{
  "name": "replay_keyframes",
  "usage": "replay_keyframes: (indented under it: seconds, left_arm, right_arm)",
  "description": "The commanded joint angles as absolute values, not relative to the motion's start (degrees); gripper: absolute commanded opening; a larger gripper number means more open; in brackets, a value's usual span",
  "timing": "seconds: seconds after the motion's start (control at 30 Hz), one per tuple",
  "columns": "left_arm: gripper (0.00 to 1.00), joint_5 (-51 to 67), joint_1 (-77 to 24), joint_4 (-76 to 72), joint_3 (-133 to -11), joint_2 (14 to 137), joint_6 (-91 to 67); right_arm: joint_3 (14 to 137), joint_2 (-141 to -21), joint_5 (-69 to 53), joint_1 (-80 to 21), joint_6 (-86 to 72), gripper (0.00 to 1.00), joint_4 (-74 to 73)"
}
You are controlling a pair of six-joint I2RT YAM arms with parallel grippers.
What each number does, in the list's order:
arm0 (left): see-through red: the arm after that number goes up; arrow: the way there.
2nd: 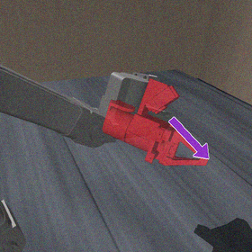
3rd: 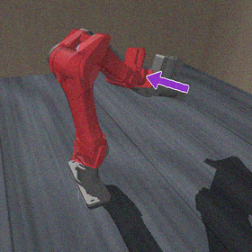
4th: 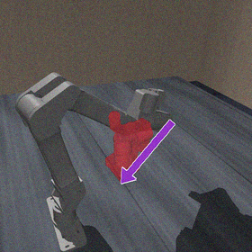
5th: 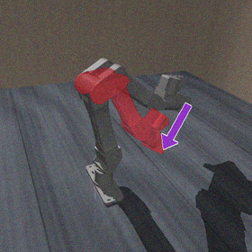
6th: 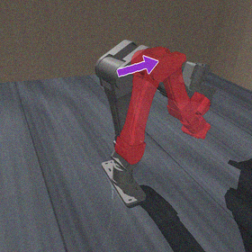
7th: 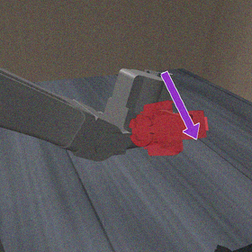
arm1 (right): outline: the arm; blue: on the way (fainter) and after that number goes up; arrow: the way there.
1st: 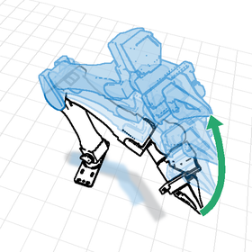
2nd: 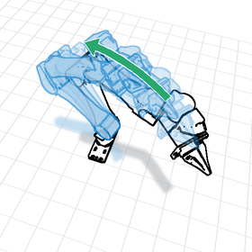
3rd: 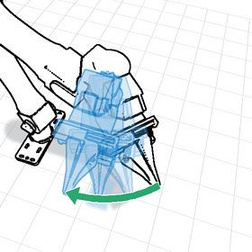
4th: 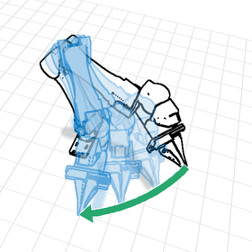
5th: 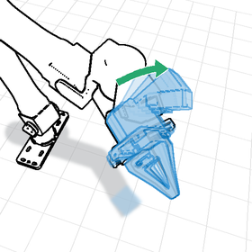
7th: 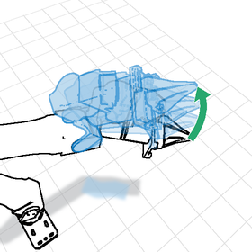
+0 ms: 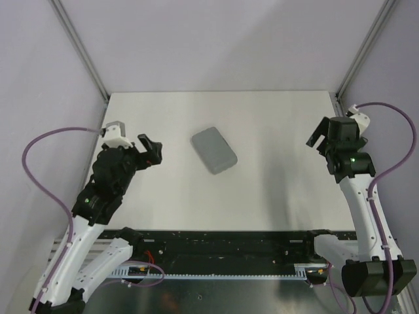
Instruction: Pack the tool kit
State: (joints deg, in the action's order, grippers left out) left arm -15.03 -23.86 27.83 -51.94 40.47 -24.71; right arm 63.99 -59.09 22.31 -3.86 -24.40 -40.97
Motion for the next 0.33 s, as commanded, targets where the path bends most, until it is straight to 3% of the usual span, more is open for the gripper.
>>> replay_keyframes:
  seconds: [0.0,0.3]
  left_arm:
    - [0.99,-22.0,-23.8,31.2,-51.0,38.0,-22.2]
    - [0.99,-24.8,-23.8,33.4,-52.7,39.4,-22.1]
  right_arm:
    - [63.5,-56.8,26.2,-2.3,-24.7,0.99,-43.0]
    - [63.5,-57.0,23.7,-1.5,-25.5,0.99,-43.2]
